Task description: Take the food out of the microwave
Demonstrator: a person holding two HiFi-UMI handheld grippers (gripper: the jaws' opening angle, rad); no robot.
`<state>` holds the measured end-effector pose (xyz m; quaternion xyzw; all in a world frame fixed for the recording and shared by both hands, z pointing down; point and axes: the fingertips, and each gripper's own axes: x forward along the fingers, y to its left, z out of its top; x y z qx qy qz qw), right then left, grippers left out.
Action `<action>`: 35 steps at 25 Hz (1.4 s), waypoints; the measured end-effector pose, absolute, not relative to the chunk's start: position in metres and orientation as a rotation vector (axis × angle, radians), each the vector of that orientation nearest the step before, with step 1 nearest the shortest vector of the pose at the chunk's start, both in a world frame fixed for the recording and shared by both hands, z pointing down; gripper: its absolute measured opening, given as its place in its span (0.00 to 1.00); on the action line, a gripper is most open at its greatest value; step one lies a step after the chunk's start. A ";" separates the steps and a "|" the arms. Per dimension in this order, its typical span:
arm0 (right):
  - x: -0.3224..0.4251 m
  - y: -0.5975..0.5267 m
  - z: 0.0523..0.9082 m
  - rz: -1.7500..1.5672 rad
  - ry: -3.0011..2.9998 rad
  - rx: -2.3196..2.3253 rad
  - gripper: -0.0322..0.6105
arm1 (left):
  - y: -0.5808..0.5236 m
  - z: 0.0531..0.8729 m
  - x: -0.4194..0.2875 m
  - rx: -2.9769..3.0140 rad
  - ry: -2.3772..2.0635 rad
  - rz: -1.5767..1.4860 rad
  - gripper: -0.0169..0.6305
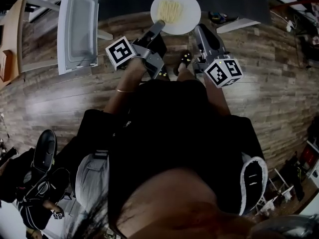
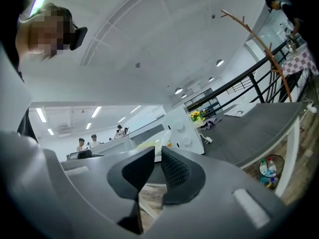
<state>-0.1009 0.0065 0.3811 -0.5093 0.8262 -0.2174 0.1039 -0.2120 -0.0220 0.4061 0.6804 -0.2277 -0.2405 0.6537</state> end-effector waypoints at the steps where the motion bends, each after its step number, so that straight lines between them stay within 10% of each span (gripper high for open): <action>1: -0.097 0.007 0.380 -0.641 2.426 -1.510 0.07 | -0.022 0.405 -0.208 1.546 -0.509 -0.538 0.05; 35: 0.070 -0.002 0.394 -0.699 2.152 -1.623 0.08 | -0.048 0.413 -0.038 1.556 -0.425 -0.352 0.05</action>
